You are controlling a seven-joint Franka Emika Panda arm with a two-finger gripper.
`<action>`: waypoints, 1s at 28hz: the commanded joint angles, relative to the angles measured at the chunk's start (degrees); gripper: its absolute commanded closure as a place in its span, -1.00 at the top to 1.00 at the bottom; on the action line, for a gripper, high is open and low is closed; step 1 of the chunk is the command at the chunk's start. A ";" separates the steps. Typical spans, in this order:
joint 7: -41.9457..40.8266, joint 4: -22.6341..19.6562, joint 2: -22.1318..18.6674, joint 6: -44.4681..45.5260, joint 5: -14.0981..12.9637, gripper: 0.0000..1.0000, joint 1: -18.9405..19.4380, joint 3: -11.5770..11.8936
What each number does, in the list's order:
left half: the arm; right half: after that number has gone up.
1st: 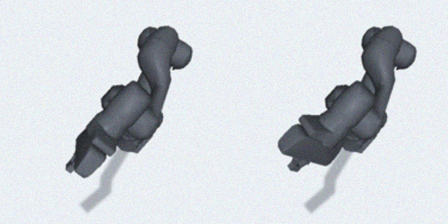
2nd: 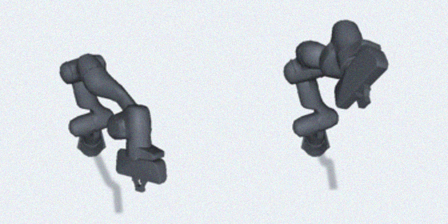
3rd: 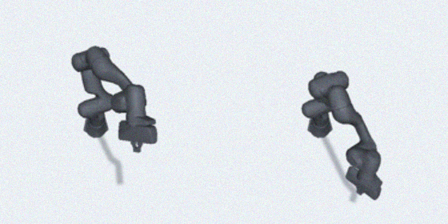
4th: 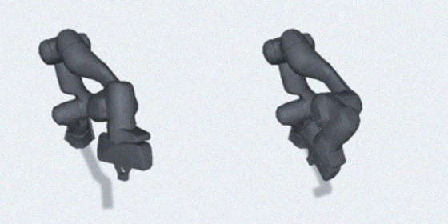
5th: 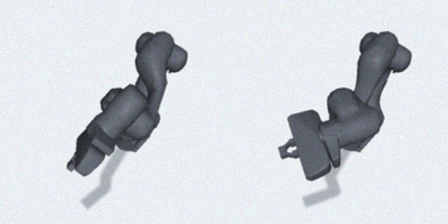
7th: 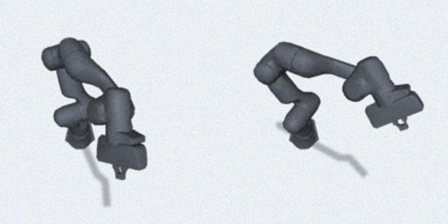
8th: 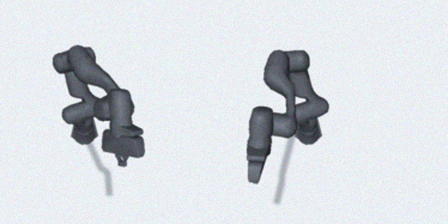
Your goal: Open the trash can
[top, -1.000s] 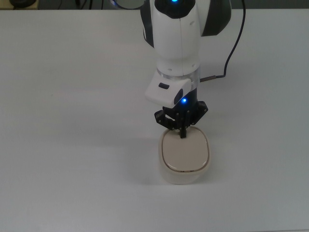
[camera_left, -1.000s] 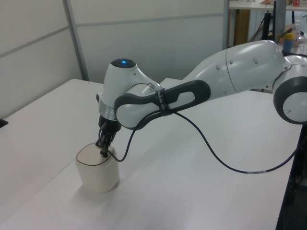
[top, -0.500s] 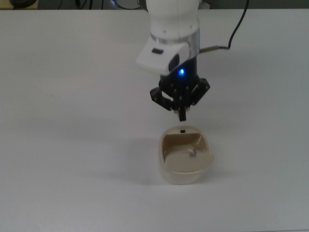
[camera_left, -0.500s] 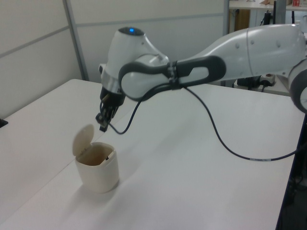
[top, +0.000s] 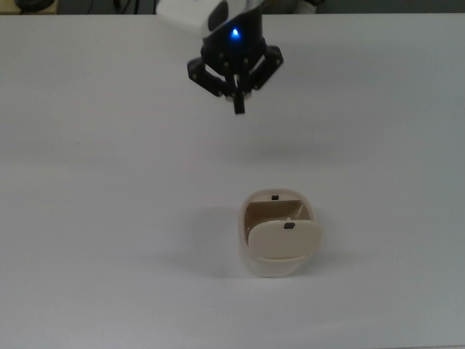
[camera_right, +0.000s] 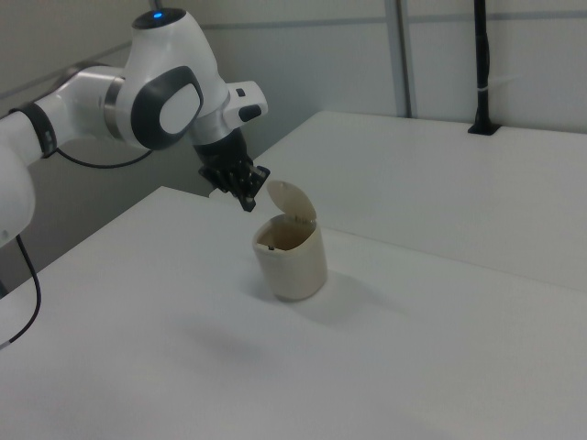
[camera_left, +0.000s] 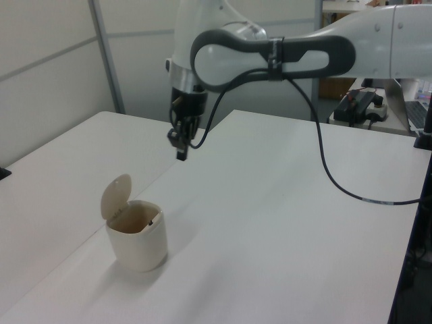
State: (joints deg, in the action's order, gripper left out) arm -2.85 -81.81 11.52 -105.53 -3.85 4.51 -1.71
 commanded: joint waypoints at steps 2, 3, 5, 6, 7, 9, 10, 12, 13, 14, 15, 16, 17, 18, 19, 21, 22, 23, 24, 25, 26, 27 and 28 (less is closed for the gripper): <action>-1.20 -1.60 -3.43 6.91 0.34 -1.00 -0.03 2.67; -1.02 -1.60 -3.95 8.05 0.34 -1.00 -0.03 3.28; -1.20 -1.69 -5.01 8.76 0.34 -1.00 -0.12 3.99; -1.20 -1.86 -5.45 9.02 0.34 -1.00 -0.12 4.34; -1.20 -1.95 -5.80 9.46 0.34 -1.00 -0.21 4.61; -1.20 -1.95 -5.98 11.21 0.34 -1.00 -0.21 5.40; -1.11 -1.95 -6.07 11.75 0.34 -1.00 -0.21 5.40; -1.11 -2.04 -6.33 12.80 0.42 -1.00 -0.21 5.40; -1.11 -2.04 -6.42 13.24 0.51 -1.00 -0.21 5.40; -1.02 -2.04 -6.51 13.77 0.77 -1.00 -0.21 5.40; -1.11 -2.04 -6.59 15.08 1.56 -1.00 -0.21 5.49; -1.11 -2.04 -6.77 15.70 1.92 -1.00 -0.21 5.49; -1.20 -2.04 -6.94 16.05 2.18 -1.00 -0.21 5.49; -1.11 -2.04 -6.95 16.14 2.18 -1.00 -0.21 5.49; -1.11 -2.04 -6.95 16.23 2.18 -0.89 -0.29 5.57; -1.11 -1.95 -6.95 16.23 2.45 -0.06 -0.47 5.66; -0.94 -1.95 -6.86 16.15 2.79 0.51 -0.47 5.84; -0.85 -1.87 -6.86 16.23 3.41 0.97 -0.47 5.84; -0.93 -1.86 -6.86 16.23 4.11 1.00 -0.47 5.75; -0.93 -1.86 -6.94 16.23 4.81 1.00 -0.47 5.75; -0.93 -1.86 -6.95 16.23 5.34 1.00 -0.47 5.66; -1.02 -1.78 -6.86 16.23 5.61 1.00 -0.47 5.66; -1.02 -1.69 -6.86 16.23 5.70 1.00 -0.47 5.66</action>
State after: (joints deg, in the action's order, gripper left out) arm -3.09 -81.98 6.29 -90.14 0.25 3.97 3.61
